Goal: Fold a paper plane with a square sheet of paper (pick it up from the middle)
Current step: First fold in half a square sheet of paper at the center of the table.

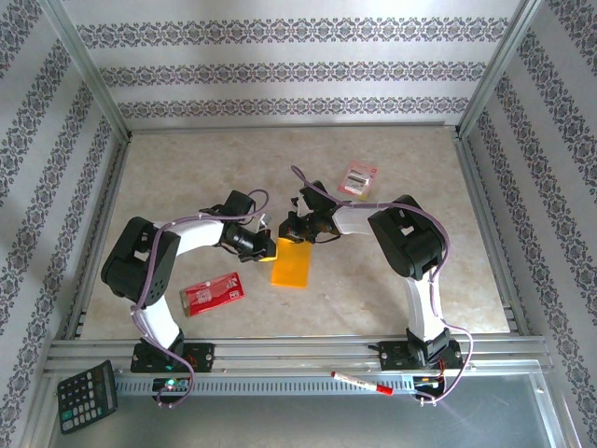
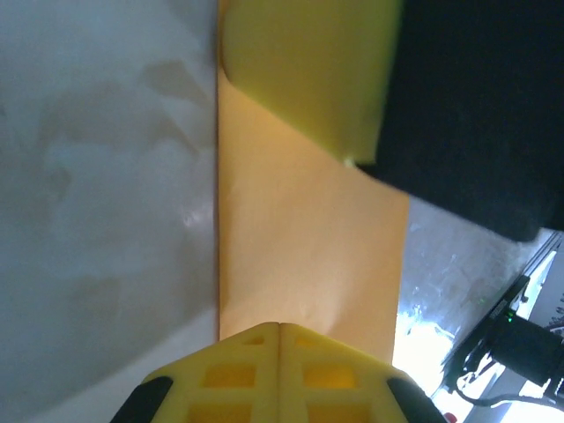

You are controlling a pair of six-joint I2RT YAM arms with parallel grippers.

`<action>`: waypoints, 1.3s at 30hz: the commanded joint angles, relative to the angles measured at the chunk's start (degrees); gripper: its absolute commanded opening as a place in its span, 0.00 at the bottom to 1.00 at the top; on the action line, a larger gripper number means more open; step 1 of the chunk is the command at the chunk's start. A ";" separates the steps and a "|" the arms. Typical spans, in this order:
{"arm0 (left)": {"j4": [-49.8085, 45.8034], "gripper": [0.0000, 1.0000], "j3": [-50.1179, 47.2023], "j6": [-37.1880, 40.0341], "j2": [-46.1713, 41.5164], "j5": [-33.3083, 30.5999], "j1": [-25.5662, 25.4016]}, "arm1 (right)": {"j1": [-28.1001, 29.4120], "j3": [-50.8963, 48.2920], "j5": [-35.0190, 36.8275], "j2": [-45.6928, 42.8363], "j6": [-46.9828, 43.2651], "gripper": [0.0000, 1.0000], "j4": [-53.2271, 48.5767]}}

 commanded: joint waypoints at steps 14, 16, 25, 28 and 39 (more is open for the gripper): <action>6.37 0.00 3.62 -2.99 5.82 3.27 2.25 | -0.54 -3.26 3.54 2.57 -1.52 0.00 -1.71; 6.91 0.00 3.75 -3.22 6.74 3.88 2.24 | -0.58 -3.17 3.45 2.79 -1.39 0.00 -1.82; 5.98 0.00 0.90 -1.89 7.43 3.69 2.04 | -0.72 -3.38 4.24 2.89 -0.43 0.00 -1.99; 5.66 0.00 -1.33 -1.38 6.77 3.91 1.89 | -0.67 -3.38 4.85 2.92 0.50 0.00 -1.98; 7.89 0.00 -7.67 -2.76 2.95 5.71 -0.87 | -0.70 -3.30 7.00 3.68 1.45 0.00 -2.07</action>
